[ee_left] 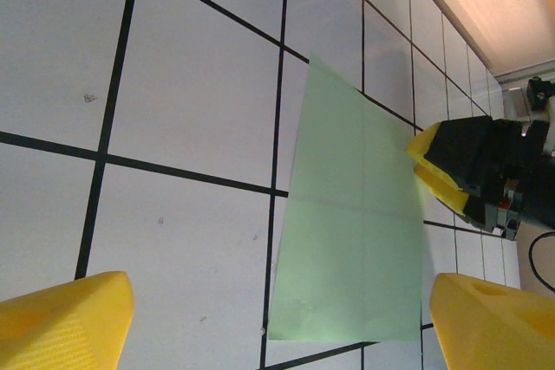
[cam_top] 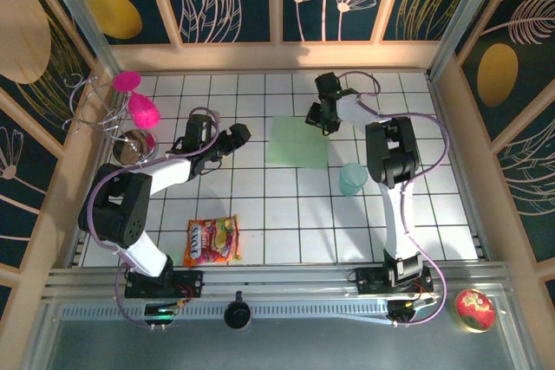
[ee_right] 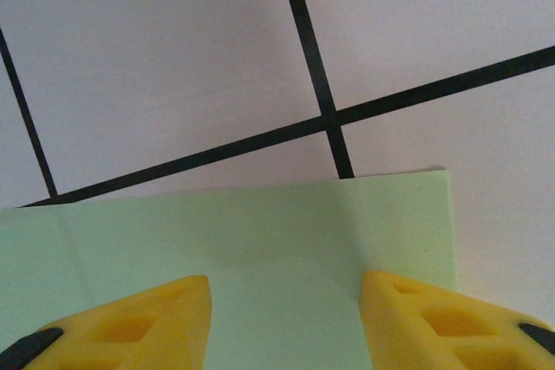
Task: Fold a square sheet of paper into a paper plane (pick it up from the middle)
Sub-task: Move the square sheet of paper to the center of the table, then first fold in half a square sheet of paper at the center of the table.
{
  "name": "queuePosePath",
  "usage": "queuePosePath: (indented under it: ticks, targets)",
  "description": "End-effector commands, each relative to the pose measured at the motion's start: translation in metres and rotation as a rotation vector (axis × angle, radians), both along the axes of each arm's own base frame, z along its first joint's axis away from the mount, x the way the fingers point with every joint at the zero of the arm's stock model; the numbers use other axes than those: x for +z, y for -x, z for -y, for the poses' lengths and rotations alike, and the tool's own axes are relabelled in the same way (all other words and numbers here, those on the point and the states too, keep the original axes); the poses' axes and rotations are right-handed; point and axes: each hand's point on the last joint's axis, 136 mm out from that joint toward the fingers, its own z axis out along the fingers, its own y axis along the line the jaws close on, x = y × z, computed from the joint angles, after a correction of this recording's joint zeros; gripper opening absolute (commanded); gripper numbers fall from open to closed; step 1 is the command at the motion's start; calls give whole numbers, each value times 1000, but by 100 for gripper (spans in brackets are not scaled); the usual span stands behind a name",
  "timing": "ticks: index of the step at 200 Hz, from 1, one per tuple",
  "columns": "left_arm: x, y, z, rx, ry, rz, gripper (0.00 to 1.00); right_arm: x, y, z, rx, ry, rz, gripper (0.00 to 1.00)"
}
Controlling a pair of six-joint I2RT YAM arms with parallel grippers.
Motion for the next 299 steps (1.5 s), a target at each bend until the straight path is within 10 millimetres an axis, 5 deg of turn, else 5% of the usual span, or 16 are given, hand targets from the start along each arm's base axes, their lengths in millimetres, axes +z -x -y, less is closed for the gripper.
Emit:
queuePosePath:
  ticks: [1,67,96,115,130,184,237,299]
  targets:
    - [6,-3,3,-12,-8,7,88,-17,21,-12,57,33,-59,49]
    - [-3,8,1,-21,-18,-41,81,-44,96,-79,227,-9,-157,47]
    - [-11,22,2,-32,-3,-106,67,-9,105,-104,254,-78,-94,45]
    - [-19,35,0,-34,-5,-156,59,27,102,-105,226,-141,-42,45]
    - [-22,45,-1,-33,0,-179,53,36,110,-103,216,-177,-43,45]
    - [-31,69,5,-76,12,-233,39,10,152,-96,248,-225,-165,33]
    - [-47,60,15,-110,10,-262,23,-7,157,-95,251,-218,-201,21]
    - [-82,64,9,-90,-39,-336,22,-22,158,-93,250,-202,-223,20]
